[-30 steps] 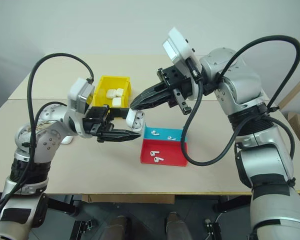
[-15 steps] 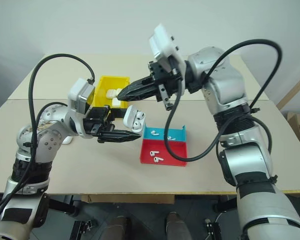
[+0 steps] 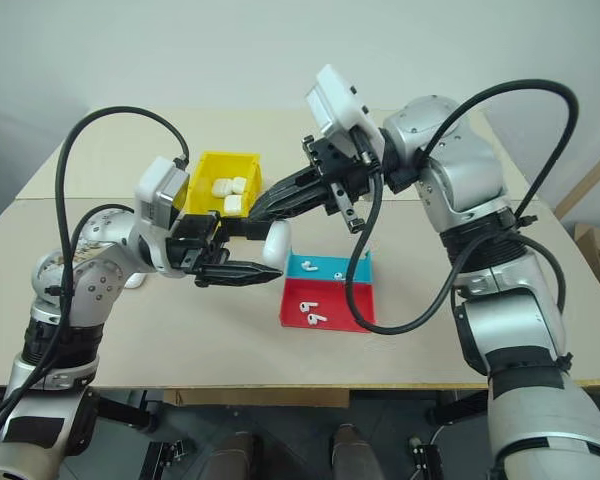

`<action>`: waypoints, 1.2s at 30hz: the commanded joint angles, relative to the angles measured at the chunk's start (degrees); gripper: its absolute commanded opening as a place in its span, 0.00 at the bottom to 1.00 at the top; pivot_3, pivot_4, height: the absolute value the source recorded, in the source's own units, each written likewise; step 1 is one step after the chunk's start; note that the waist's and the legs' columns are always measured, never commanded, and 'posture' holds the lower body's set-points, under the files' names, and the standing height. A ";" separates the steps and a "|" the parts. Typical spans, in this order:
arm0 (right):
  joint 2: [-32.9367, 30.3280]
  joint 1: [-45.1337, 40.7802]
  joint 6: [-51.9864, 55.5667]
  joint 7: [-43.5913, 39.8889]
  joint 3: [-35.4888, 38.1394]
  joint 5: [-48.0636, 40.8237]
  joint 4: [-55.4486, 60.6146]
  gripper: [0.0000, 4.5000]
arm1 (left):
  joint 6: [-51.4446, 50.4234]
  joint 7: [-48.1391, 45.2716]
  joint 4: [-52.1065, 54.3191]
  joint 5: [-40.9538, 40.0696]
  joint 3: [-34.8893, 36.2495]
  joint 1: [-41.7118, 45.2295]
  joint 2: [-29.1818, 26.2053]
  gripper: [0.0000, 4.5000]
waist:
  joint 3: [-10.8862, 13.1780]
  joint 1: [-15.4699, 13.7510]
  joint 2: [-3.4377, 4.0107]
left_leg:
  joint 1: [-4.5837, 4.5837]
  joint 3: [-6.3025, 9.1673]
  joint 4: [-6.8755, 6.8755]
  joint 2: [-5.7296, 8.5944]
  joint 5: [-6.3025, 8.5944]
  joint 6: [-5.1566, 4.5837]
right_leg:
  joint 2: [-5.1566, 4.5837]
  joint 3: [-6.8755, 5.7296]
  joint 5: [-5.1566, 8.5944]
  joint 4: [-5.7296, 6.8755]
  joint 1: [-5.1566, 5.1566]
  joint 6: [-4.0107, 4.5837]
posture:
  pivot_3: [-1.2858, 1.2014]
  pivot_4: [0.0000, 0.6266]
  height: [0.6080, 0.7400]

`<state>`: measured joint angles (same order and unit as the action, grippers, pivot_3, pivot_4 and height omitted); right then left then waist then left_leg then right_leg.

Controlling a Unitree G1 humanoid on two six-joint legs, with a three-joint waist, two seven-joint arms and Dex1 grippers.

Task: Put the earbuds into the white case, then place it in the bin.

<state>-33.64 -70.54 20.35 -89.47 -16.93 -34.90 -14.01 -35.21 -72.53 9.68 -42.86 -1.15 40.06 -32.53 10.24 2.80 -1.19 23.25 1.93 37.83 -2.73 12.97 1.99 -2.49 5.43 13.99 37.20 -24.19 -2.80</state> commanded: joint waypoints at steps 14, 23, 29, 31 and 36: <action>-13.63 22.05 21.30 21.78 25.90 -10.03 25.40 0.01 | -0.26 5.13 4.14 -2.68 6.44 -3.70 -2.70 0.63 | 0.00 -1.23 -0.01 | 0.10 0.03 0.00 0.01 0.00 0.00 | -0.03 -0.03 0.00 -0.08 0.00 0.00 | 0.52 0.24 1.00; -19.66 45.28 27.97 33.12 38.75 -16.19 46.97 0.01 | 0.65 11.14 4.82 -2.01 8.80 -5.84 -2.57 0.63 | -0.03 -0.53 -0.06 | -0.05 -0.03 0.00 0.01 0.00 0.00 | 0.00 0.04 0.02 -0.07 0.13 -0.05 | 0.52 0.24 1.00; -18.24 46.40 28.68 40.05 39.53 -20.19 49.92 0.01 | 4.77 22.59 2.40 5.41 8.74 -4.53 0.34 0.63 | -0.03 -0.47 -0.06 | -0.05 -0.04 0.01 0.01 0.00 0.00 | 0.00 0.07 0.01 -0.08 0.13 -0.08 | 0.52 0.24 1.00; -17.91 46.55 28.62 41.92 39.37 -21.04 50.49 0.01 | 5.10 30.68 -0.45 10.97 7.62 -2.04 2.30 0.63 | -0.03 -0.59 -0.09 | -0.04 -0.04 0.01 0.02 0.00 0.00 | 0.00 0.07 0.00 -0.10 0.14 -0.07 | 0.52 0.24 1.00; -16.98 47.31 27.74 44.55 38.51 -22.43 51.32 0.01 | 6.81 55.47 -14.92 24.77 7.19 8.13 12.14 0.63 | -0.06 -1.96 -0.20 | 0.01 0.00 0.05 0.10 0.00 0.00 | -0.04 0.07 -0.05 -0.20 0.20 -0.12 | 0.52 0.24 1.00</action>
<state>-50.92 -23.18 49.46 -45.73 20.80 -55.78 35.70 -30.09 -24.12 -2.36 -22.00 5.61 45.34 -21.29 10.17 0.84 -1.39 23.29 1.93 37.88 -2.63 12.97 1.99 -2.53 5.50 13.93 36.99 -24.00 -2.92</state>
